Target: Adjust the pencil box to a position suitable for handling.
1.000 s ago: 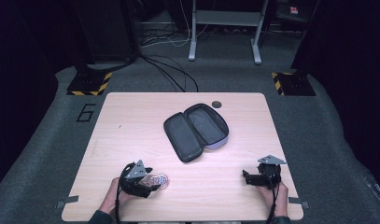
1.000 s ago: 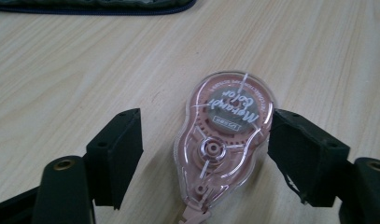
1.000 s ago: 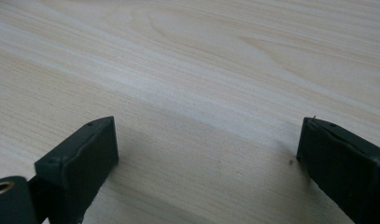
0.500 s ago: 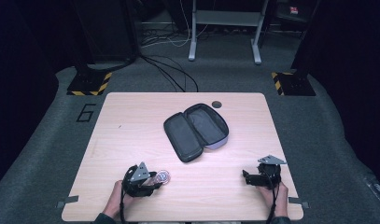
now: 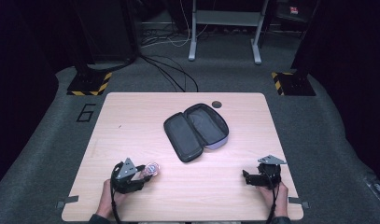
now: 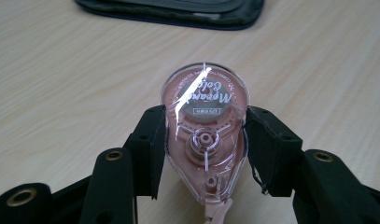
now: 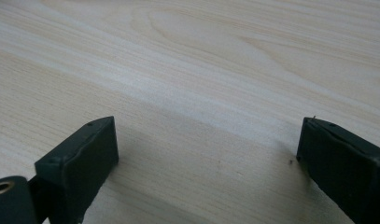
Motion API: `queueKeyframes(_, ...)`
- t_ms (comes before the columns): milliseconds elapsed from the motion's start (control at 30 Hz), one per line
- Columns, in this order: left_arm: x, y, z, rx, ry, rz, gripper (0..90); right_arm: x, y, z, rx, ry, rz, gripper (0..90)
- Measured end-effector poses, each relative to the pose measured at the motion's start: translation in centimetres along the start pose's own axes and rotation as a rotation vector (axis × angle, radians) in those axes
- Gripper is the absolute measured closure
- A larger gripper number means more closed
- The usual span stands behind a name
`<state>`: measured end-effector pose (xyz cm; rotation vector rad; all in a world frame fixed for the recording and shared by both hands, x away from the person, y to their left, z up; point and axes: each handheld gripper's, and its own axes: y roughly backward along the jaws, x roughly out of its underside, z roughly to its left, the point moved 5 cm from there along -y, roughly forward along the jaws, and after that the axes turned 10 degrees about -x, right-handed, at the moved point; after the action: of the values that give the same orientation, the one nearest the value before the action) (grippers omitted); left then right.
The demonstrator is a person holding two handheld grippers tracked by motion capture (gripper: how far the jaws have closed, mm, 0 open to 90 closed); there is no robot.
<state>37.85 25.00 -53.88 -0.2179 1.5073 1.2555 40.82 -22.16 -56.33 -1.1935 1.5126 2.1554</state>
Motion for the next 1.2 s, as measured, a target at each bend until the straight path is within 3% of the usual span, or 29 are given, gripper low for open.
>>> queueKeyframes(67, 0.3, 0.4, 1.4, -0.047, 0.037, -0.006, 50.0, 0.0, 0.0, 0.0, 0.0, 0.0, 0.0, 4.9)
queueKeyframes(100, 0.3, 0.4, 1.4, -0.047, 0.037, -0.006, 50.0, 0.0, 0.0, 0.0, 0.0, 0.0, 0.0, 4.9)
queueKeyframes(133, 0.6, 0.7, 2.7, -0.085, 0.057, -0.009, 50.0, 0.0, 0.0, 0.0, 0.0, 0.0, 0.0, 4.9)
queueKeyframes(167, 0.6, 0.7, 2.7, -0.085, 0.057, -0.009, 50.0, 0.0, 0.0, 0.0, 0.0, 0.0, 0.0, 4.9)
queueKeyframes(200, 1.0, 0.8, 3.7, -0.109, 0.075, -0.006, 50.0, 0.0, 0.0, 0.0, 0.0, 0.0, 0.0, 4.9)
queueKeyframes(233, 1.0, 0.8, 3.7, -0.109, 0.075, -0.006, 50.0, 0.0, 0.0, 0.0, 0.0, 0.0, 0.0, 4.9)
queueKeyframes(267, 1.4, 0.8, 4.3, -0.123, 0.099, 0.002, 50.0, 0.0, 0.0, 0.0, 0.0, 0.0, 0.0, 4.9)
queueKeyframes(400, 2.5, 0.8, 6.4, -0.175, 0.125, 0.035, 50.0, 0.0, 0.0, 0.0, 0.0, 0.0, 0.0, 4.9)
queueKeyframes(533, 3.7, 1.1, 8.0, -0.219, 0.191, 0.061, 49.9, 0.0, 0.0, 0.0, 0.001, 0.0, 0.001, 4.9)
queueKeyframes(567, 3.7, 1.1, 8.0, -0.219, 0.191, 0.061, 49.9, 0.0, 0.0, 0.0, 0.001, 0.0, 0.001, 4.9)
queueKeyframes(600, 4.1, 1.0, 8.4, -0.231, 0.218, 0.067, 49.9, 0.0, 0.0, 0.0, 0.0, 0.001, -0.001, 5.2)
queueKeyframes(767, 4.7, 0.6, 8.6, -0.23, 0.229, 0.105, 49.4, 0.0, 0.0, 0.0, 0.0, 0.002, -0.001, 5.2)
queueKeyframes(833, 4.7, 0.6, 8.7, -0.232, 0.241, 0.099, 48.4, 0.0, 0.0, 0.0, 0.001, 0.001, 0.0, 5.2)
queueKeyframes(900, 4.7, 0.6, 8.7, -0.235, 0.254, 0.097, 37.0, 0.0, 0.0, 0.0, 0.001, 0.001, 0.0, 5.2)
queueKeyframes(1000, 4.1, 1.4, 8.8, -0.24, 0.264, 0.057, 24.8, 0.0, 0.0, 0.0, 0.001, 0.001, 0.0, 5.2)
queueKeyframes(1200, 2.6, 2.6, 7.4, -0.214, 0.238, 0.026, 15.2, 0.0, 0.0, 0.0, 0.001, 0.001, 0.0, 5.2)
